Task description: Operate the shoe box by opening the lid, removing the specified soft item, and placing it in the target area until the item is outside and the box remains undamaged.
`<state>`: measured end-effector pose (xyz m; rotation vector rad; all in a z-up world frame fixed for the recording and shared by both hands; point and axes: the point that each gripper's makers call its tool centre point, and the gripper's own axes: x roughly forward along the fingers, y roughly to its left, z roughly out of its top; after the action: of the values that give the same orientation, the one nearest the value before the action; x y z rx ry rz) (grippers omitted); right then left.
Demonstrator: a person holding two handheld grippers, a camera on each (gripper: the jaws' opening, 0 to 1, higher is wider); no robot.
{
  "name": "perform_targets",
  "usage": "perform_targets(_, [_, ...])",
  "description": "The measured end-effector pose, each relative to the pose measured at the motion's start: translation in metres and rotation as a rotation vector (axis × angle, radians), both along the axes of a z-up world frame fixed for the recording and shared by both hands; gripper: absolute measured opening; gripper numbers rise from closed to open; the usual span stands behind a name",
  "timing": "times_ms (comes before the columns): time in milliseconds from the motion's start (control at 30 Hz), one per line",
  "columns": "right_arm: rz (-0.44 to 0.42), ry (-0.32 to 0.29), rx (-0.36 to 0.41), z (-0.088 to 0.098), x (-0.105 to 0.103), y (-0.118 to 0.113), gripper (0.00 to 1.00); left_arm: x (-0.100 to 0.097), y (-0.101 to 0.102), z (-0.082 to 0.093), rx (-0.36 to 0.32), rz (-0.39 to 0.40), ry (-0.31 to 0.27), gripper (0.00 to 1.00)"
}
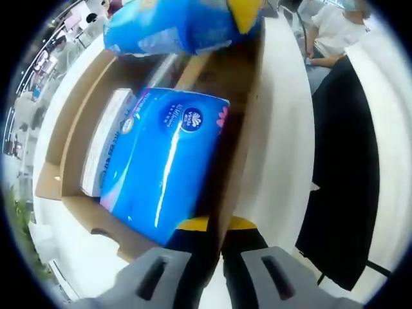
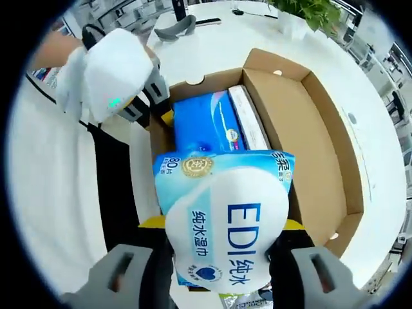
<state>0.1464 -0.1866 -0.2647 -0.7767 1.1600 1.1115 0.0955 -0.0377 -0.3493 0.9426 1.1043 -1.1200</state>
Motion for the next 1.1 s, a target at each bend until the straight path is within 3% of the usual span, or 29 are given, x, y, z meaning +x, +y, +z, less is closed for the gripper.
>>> perform_targets(300, [0.098,-0.072,-0.028,0.032,0.007,-0.010,0.58,0.000,0.000,0.000,0.000,-0.008,0.000,0.04])
perform_targets(500, [0.148,-0.086,-0.066,0.032,0.007,-0.020,0.56,0.000,0.000,0.000,0.000,-0.003,0.003,0.04])
perform_targets(633, [0.140,-0.059,-0.068,0.031,0.002,-0.025,0.55,0.000,0.000,0.000,0.000,-0.007,-0.006,0.04])
perform_targets(1100, [0.120,-0.077,-0.089,0.036,0.003,-0.052,0.54,0.000,0.000,0.000,0.000,-0.011,-0.012,0.04])
